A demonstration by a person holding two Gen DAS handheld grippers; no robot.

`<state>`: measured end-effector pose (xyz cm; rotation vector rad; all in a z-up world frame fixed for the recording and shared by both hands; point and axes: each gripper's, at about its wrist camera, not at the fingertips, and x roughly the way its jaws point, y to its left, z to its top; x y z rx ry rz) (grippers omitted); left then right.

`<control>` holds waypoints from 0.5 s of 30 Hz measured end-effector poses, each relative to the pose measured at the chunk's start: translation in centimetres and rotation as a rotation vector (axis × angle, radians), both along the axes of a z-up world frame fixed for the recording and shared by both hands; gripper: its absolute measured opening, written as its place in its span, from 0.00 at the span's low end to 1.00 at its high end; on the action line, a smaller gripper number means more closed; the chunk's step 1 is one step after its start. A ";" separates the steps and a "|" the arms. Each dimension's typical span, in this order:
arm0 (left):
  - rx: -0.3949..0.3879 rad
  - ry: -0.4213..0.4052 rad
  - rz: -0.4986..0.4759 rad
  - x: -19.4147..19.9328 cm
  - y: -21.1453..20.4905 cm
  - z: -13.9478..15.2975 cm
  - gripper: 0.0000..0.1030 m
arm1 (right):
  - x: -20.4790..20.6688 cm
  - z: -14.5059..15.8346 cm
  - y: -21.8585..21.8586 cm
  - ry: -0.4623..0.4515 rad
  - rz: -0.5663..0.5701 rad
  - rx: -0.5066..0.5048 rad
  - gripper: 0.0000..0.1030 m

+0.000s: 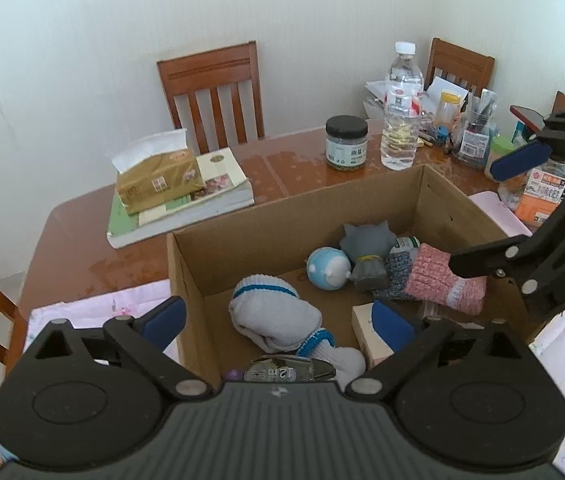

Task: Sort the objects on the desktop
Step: 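Open the left tool to drop the dispenser while the right tool releases the sock into the box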

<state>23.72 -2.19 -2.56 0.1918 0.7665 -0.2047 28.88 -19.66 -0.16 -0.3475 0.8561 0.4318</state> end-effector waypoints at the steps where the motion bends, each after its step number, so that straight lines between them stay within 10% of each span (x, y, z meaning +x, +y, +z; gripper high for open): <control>1: -0.001 -0.003 -0.004 -0.3 0.0 0.2 0.97 | -0.3 0.2 -0.1 0.000 -0.001 0.005 0.99; 15: 0.018 -0.084 0.007 -5.0 -0.7 2.8 0.99 | -4.6 2.1 -1.1 0.025 -0.049 0.072 1.00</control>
